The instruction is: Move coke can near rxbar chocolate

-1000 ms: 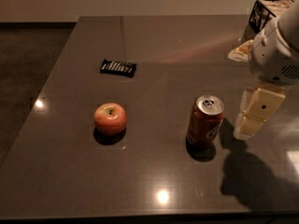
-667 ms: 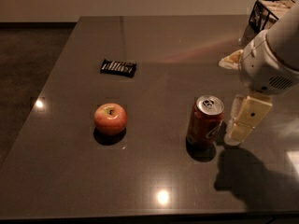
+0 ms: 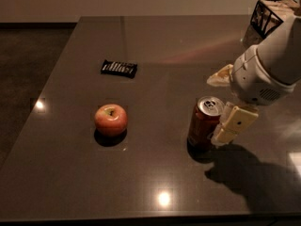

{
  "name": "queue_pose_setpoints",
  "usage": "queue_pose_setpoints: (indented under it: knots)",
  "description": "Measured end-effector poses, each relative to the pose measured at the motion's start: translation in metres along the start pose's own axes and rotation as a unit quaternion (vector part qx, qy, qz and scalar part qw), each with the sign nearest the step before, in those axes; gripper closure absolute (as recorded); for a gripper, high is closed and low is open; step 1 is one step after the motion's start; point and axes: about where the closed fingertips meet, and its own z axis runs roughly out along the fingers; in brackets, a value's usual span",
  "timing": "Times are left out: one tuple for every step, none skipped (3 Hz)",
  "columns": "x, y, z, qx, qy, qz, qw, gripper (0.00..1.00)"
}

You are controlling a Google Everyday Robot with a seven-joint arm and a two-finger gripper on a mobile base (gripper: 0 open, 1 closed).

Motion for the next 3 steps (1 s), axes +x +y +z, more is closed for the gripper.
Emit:
queue_pose_setpoints:
  knots:
    - [-0.004, 0.002, 0.002, -0.006, -0.012, -0.001, 0.9999, 0.42]
    - [-0.013, 0.001, 0.0, -0.01, -0.013, -0.005, 0.9999, 0.65]
    - [-0.026, -0.015, -0.002, -0.006, -0.008, 0.005, 0.9999, 0.89]
